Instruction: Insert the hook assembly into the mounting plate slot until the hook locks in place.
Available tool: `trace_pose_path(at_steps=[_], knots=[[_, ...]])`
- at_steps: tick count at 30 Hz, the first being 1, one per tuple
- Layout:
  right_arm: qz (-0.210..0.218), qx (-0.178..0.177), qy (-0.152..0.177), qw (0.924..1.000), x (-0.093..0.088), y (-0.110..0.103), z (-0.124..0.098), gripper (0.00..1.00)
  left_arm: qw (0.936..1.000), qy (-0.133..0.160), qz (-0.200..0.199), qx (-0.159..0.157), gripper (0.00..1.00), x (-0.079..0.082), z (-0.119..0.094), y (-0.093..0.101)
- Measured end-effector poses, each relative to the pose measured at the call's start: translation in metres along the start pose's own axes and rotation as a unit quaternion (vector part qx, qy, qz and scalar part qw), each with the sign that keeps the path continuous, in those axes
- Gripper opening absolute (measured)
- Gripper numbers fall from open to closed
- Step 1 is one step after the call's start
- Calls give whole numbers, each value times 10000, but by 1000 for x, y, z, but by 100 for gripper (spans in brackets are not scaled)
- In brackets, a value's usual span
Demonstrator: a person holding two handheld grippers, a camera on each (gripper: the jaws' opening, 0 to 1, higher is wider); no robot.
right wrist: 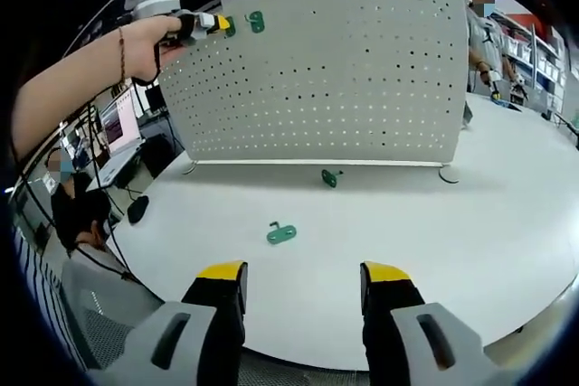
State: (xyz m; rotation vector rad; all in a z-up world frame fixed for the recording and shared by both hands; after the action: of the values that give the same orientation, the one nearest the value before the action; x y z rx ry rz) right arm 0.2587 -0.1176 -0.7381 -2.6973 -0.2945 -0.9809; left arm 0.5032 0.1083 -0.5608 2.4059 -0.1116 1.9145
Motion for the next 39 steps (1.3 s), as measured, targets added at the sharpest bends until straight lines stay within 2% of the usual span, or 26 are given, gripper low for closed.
trace_pose_path(at_steps=[8, 24, 29, 30, 32, 39], knots=[[62, 23, 12, 10000, 0, 1, 0, 47, 9999, -81, 141, 26, 2, -3, 2, 4], [116, 10, 18, 9999, -1, 3, -1, 46, 9995, -257, 78, 169, 2, -1, 7, 5], [126, 15, 25, 9999, -1, 2, -2, 45, 9989, -310, -98, 327, 2, -1, 9, 8], [134, 16, 33, 9999, -1, 2, -3, 45, 9984, -374, -270, 340, 2, -3, 9, 9], [154, 6, 38, 9999, -2, 2, -3, 45, 9981, -321, -349, 381, 2, -2, 9, 9], [199, -6, 45, 9998, -4, 3, -5, 45, 9982, -365, -251, 411, 2, -1, 9, 10]])
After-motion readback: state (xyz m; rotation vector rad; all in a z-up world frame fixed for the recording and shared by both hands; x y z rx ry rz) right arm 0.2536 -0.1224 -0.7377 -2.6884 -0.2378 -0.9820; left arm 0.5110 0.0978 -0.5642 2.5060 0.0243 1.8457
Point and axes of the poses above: the point that each gripper's makers call its tool centre point, and the gripper's own axes: z roughly forward along the fingers, y roughly to its right, x roughly out of its top, the point moved 7 cm from there along -z, roughly backward along the fingers, and after that the axes turned 12 degrees about -y, right-handed, at the moved point
